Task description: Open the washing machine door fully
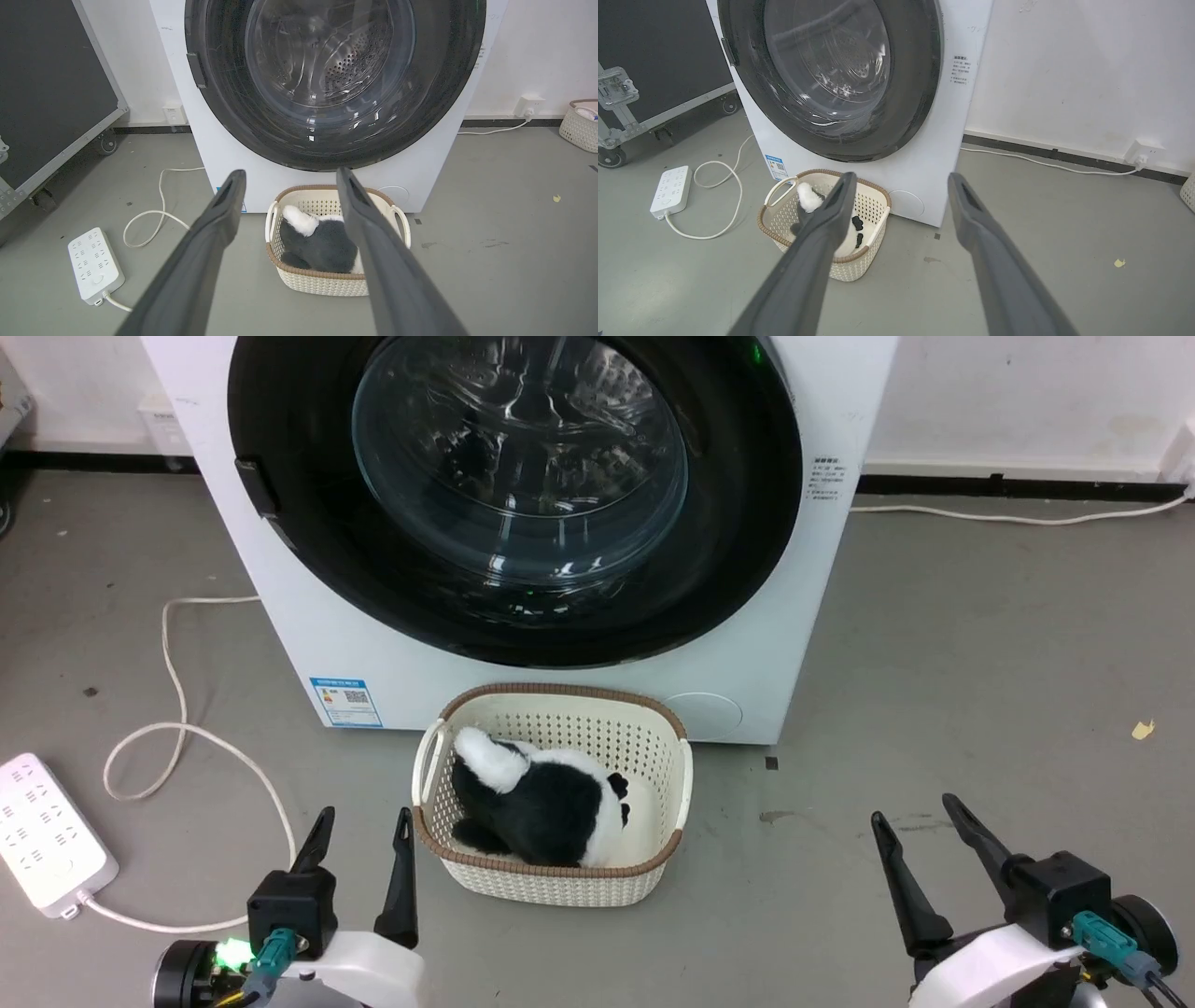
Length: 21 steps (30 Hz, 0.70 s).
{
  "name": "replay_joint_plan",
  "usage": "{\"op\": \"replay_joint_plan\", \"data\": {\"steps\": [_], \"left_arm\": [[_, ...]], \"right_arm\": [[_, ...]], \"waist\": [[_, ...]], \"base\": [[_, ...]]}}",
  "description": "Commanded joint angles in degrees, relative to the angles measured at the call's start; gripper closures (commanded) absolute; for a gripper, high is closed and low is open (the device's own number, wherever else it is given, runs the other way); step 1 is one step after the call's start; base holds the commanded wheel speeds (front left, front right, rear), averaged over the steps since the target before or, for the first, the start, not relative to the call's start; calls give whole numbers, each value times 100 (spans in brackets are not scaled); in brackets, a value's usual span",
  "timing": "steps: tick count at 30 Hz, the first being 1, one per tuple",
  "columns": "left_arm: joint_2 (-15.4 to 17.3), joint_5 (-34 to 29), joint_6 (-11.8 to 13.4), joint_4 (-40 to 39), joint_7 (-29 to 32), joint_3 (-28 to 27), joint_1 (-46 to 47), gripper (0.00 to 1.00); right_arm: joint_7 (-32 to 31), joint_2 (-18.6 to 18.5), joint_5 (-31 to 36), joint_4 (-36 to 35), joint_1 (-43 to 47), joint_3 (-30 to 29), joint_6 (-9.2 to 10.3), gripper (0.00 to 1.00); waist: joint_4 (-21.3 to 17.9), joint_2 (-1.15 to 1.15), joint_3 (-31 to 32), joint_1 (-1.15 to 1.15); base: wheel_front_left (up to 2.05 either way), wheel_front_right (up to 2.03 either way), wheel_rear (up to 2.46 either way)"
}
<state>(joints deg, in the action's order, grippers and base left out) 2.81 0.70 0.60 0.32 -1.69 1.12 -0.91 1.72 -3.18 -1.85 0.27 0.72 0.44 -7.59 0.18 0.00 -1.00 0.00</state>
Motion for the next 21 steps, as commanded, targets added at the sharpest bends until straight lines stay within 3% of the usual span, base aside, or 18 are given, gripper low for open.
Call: {"op": "replay_joint_plan", "data": {"steps": [1, 21], "left_arm": [[1, 22, 27, 1, -77, 26, 44, 0], [2, 102, 95, -130, -316, 227, 381, 0]], "right_arm": [[74, -6, -70, -27, -56, 14, 2, 0], [44, -417, -538, -186, -1096, 91, 3, 0]], "waist": [[10, 0, -29, 0], [182, 0, -655, 0]], "base": [[0, 0, 0], [0, 0, 0]]}}
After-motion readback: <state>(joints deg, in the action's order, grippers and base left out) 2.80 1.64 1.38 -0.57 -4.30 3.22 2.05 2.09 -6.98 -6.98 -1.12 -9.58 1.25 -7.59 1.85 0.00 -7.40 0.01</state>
